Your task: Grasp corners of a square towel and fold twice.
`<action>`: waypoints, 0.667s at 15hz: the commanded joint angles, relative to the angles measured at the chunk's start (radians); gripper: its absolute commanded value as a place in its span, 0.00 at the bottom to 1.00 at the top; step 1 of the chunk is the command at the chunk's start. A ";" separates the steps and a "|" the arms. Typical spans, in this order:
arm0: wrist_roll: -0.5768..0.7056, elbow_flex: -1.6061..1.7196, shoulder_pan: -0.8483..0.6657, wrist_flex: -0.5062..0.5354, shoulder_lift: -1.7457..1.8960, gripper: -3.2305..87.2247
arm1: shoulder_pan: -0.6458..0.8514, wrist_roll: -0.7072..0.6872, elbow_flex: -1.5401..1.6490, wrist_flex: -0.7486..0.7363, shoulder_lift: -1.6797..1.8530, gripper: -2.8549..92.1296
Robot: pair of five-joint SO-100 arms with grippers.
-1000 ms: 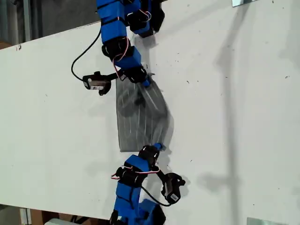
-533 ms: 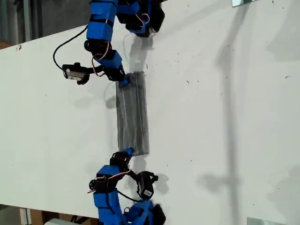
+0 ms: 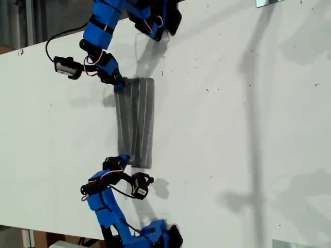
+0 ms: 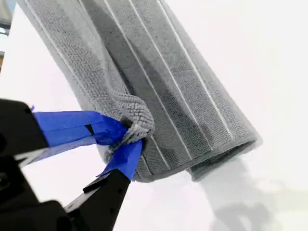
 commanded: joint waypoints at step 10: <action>0.038 -0.169 -0.048 0.183 -0.048 0.04 | -0.048 -0.055 -0.224 0.107 -0.098 0.03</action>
